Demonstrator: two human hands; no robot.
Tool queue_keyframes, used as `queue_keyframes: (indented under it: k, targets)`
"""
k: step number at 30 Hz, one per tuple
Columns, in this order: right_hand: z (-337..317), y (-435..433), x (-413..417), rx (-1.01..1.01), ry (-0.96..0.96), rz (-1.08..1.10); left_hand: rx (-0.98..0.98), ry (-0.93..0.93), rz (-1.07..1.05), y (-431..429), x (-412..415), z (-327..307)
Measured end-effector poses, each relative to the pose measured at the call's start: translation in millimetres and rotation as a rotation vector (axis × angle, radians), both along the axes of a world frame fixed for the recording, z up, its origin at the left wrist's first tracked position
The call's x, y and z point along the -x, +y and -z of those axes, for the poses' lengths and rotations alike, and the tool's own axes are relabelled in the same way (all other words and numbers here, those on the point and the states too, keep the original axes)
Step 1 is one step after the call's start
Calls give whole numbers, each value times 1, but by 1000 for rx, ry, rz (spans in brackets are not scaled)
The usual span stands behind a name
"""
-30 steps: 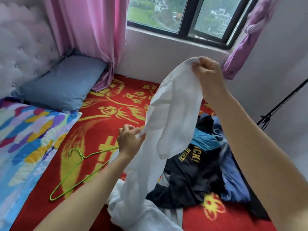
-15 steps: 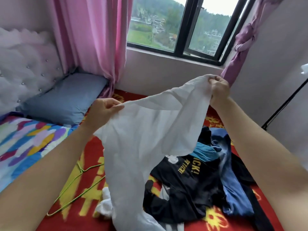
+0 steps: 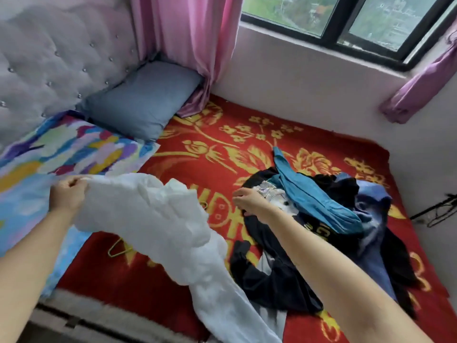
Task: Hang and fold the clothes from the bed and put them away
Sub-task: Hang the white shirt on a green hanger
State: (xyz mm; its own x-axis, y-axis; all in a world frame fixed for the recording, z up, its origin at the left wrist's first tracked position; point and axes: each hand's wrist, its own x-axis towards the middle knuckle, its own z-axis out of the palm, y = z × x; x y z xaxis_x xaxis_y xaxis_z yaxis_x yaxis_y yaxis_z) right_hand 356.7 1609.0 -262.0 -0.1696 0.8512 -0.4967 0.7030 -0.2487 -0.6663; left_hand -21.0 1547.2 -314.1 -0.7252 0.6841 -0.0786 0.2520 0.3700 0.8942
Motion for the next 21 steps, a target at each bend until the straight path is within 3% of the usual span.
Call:
queue_keyframes:
  k: [4, 7, 13, 18, 21]
  targets:
    - [87, -23, 13, 176, -195, -132, 331, -9, 8, -55, 28, 75]
    - [138, -34, 13, 261, -274, -157, 467, 14, 86, -77, 13, 112]
    - [195, -47, 10, 334, -323, -166, 517, -131, 234, -75, -33, 150]
    - [223, -45, 13, 357, -341, -101, 591, -78, 389, -48, -51, 174]
    - [237, -35, 20, 372, -357, -66, 666, 58, 542, -26, -59, 189]
